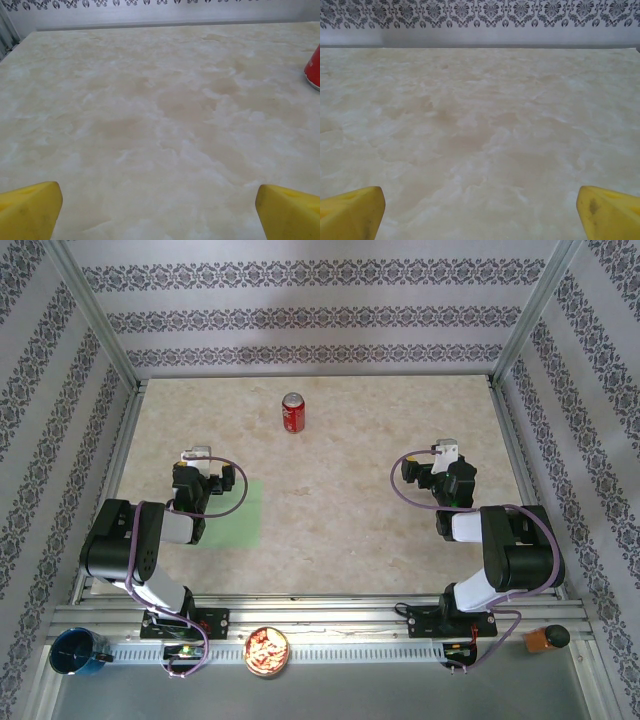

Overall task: Fold a paper plane with a square sheet of paper (pick it up from the middle)
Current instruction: Move the square sheet of paper to the center of the table.

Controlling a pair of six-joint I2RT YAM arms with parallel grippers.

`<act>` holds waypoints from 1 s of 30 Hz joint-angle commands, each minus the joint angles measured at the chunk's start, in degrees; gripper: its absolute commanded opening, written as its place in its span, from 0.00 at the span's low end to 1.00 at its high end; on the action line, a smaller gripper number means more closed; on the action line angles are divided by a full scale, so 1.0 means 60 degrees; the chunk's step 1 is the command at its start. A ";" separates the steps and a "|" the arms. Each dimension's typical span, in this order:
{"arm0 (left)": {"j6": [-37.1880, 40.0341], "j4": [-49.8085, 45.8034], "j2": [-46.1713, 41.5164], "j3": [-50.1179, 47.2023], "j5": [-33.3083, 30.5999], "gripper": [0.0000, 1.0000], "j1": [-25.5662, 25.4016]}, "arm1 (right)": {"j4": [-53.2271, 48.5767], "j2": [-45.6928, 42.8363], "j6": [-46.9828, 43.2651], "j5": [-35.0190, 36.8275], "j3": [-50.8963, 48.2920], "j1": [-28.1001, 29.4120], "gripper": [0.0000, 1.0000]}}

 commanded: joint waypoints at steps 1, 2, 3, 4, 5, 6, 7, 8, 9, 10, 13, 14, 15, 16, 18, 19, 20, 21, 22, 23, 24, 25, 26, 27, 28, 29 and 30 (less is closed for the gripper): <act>0.0148 -0.0181 -0.0016 0.0167 0.0145 0.99 0.0125 | 0.0010 0.0073 0.0147 0.0164 0.0145 -0.0033 0.98; 0.0148 -0.0180 -0.0016 0.0167 0.0147 0.99 0.0125 | 0.0010 0.0062 0.0150 0.0171 0.0156 -0.0040 0.98; 0.0148 -0.0181 -0.0017 0.0167 0.0142 0.99 0.0125 | -0.0003 0.0067 0.0165 0.0178 0.0159 -0.0033 0.98; 0.0148 -0.0180 -0.0017 0.0167 0.0143 0.99 0.0125 | -0.0005 0.0065 0.0170 0.0182 0.0159 -0.0032 0.98; 0.0148 -0.0181 -0.0017 0.0167 0.0141 0.99 0.0125 | -0.0005 0.0065 0.0168 0.0180 0.0159 -0.0038 0.98; 0.0148 -0.0187 -0.0017 0.0167 0.0148 0.99 0.0125 | -0.0005 0.0070 0.0162 0.0180 0.0159 -0.0033 0.98; 0.0141 -0.0187 -0.0014 0.0167 0.0147 0.99 0.0125 | -0.0012 0.0073 0.0163 0.0191 0.0159 -0.0032 0.98; 0.0134 -0.0184 -0.0012 0.0174 0.0152 0.99 0.0125 | -0.0040 0.0075 0.0183 0.0225 0.0185 -0.0043 0.98; 0.0121 -0.0208 -0.0017 0.0182 0.0140 0.99 0.0125 | -0.0083 0.0076 0.0224 0.0324 0.0210 -0.0047 0.98; 0.0105 -0.0224 -0.0017 0.0189 0.0101 0.99 0.0125 | -0.0094 0.0076 0.0229 0.0337 0.0218 -0.0047 0.98; 0.0033 -0.0342 -0.0017 0.0250 0.0329 0.99 0.0226 | -0.0078 0.0075 0.0208 0.0339 0.0203 -0.0047 0.98; 0.0016 -0.0388 -0.0031 0.0256 0.0419 0.99 0.0284 | -0.0065 0.0068 0.0191 0.0353 0.0191 -0.0025 0.98; 0.0031 -0.0332 -0.0007 0.0244 0.0420 0.99 0.0286 | -0.0032 0.0054 0.0196 0.0367 0.0176 -0.0018 0.98; 0.0031 -0.0361 -0.0066 0.0248 0.0467 0.99 0.0286 | 0.0007 0.0011 0.0170 0.0381 0.0120 -0.0003 0.98; 0.0067 -0.0727 -0.0327 0.0326 0.0470 0.99 0.0258 | -0.0232 -0.0114 0.0030 0.0336 0.0204 0.0084 0.98; -0.0035 -0.1109 -0.0613 0.0402 0.0247 0.99 0.0268 | -0.0551 -0.0213 -0.0025 0.0580 0.0331 0.0206 0.98; -0.0191 -0.1844 -0.1018 0.0575 0.0004 0.99 0.0283 | -0.1030 -0.0363 -0.0052 0.0625 0.0517 0.0245 0.98; -0.0319 -0.2559 -0.1363 0.0776 -0.0090 0.99 0.0300 | -0.1427 -0.0520 -0.0036 0.0504 0.0666 0.0233 0.98; -0.0377 -0.3150 -0.1703 0.0928 -0.0058 0.99 0.0303 | -0.2550 -0.0865 0.0034 0.0259 0.1001 0.0175 0.98; -0.0390 -0.3356 -0.2012 0.0915 0.0000 0.99 0.0301 | -0.3640 -0.1182 0.0311 0.0115 0.1383 0.0099 0.98; -0.0513 -0.3397 -0.2272 0.0826 -0.0104 0.99 0.0301 | -0.4124 -0.1343 0.0588 -0.0112 0.1563 0.0000 0.98; -0.0775 -0.3521 -0.2602 0.0722 -0.0387 0.99 0.0305 | -0.4314 -0.1571 0.0837 -0.0370 0.1575 -0.0084 0.98; -0.1015 -0.3768 -0.2999 0.0682 -0.0569 0.99 0.0315 | -0.4348 -0.1866 0.1106 -0.0403 0.1446 -0.0105 0.98; -0.1091 -0.4023 -0.3356 0.0670 -0.0530 0.99 0.0325 | -0.4448 -0.2171 0.1272 -0.0420 0.1357 -0.0106 0.98; -0.1183 -0.4358 -0.3708 0.0680 -0.0435 0.99 0.0329 | -0.4759 -0.2504 0.1354 -0.0387 0.1364 -0.0082 0.98; -0.1345 -0.4736 -0.4060 0.0762 -0.0403 0.99 0.0321 | -0.5417 -0.2867 0.1641 -0.0251 0.1502 -0.0085 0.98; -0.1573 -0.5354 -0.4399 0.0922 -0.0412 0.99 0.0317 | -0.6324 -0.3158 0.1922 -0.0097 0.1797 -0.0098 0.98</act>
